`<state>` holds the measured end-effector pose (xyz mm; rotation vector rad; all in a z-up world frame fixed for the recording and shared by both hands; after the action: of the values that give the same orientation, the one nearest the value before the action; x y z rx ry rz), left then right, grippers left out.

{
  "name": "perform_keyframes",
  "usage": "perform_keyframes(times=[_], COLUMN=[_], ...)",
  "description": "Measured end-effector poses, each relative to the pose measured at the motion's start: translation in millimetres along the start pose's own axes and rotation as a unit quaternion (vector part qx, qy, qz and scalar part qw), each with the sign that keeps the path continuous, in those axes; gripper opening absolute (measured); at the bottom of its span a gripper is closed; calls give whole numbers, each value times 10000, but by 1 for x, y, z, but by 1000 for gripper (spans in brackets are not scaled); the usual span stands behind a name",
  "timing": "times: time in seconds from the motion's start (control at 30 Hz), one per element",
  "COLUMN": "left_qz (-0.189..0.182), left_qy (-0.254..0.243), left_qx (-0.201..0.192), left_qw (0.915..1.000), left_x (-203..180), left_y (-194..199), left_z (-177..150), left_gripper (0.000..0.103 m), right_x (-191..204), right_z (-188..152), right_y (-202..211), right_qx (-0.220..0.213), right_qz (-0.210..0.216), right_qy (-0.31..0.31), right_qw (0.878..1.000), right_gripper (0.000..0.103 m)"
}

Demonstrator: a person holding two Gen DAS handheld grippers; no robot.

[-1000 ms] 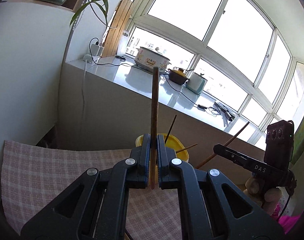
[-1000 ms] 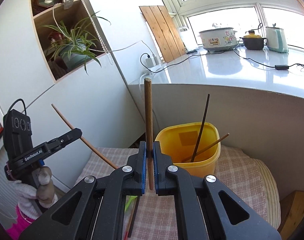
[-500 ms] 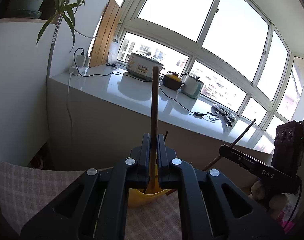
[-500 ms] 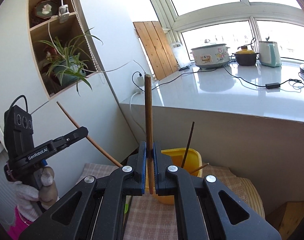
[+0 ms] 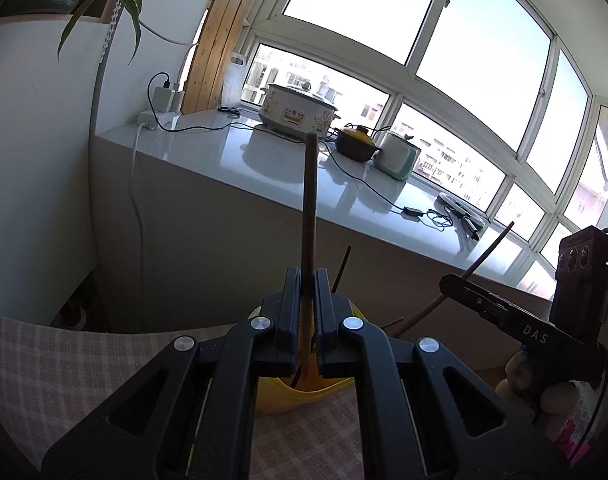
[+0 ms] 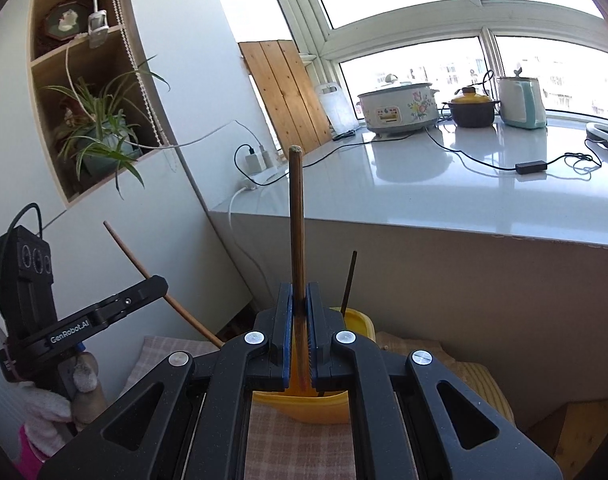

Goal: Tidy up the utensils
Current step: 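Lower both chopsticks into the yellow container and open both grippers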

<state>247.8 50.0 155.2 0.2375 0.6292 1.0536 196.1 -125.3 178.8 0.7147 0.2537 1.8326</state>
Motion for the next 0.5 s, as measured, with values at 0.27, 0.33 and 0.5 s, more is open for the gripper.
perform_keyframes(times=[0.27,0.33,0.5], left_qz=[-31,-41,-48], left_qy=[38,50,100], left_qx=[242,289,364], left_qw=[9997,9996,9993], left_x=[2,2,4], left_y=[-10,-11,-10], left_z=[-21,-27,-37], left_gripper=[4,4,4], right_x=[-1,-1,1], right_z=[-22,-27,-37], right_y=[-17,-20,-23], right_qx=[294,364,504], right_qz=[-102,-135,-171], right_qy=[75,114,186], right_qw=[9995,9992,9984], right_gripper=[5,5,5])
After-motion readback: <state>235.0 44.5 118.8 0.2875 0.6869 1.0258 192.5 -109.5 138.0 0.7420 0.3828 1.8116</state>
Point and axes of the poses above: each gripper's, at about its wrist camera, not at the fingertips, and y roughly against the way its jaws point, x to its left, z to its top, the point moved 8 cm from there along -y, roughly the way its jaws point, and after that the axes turned 2 degrees about z, right-handed, at the moved point
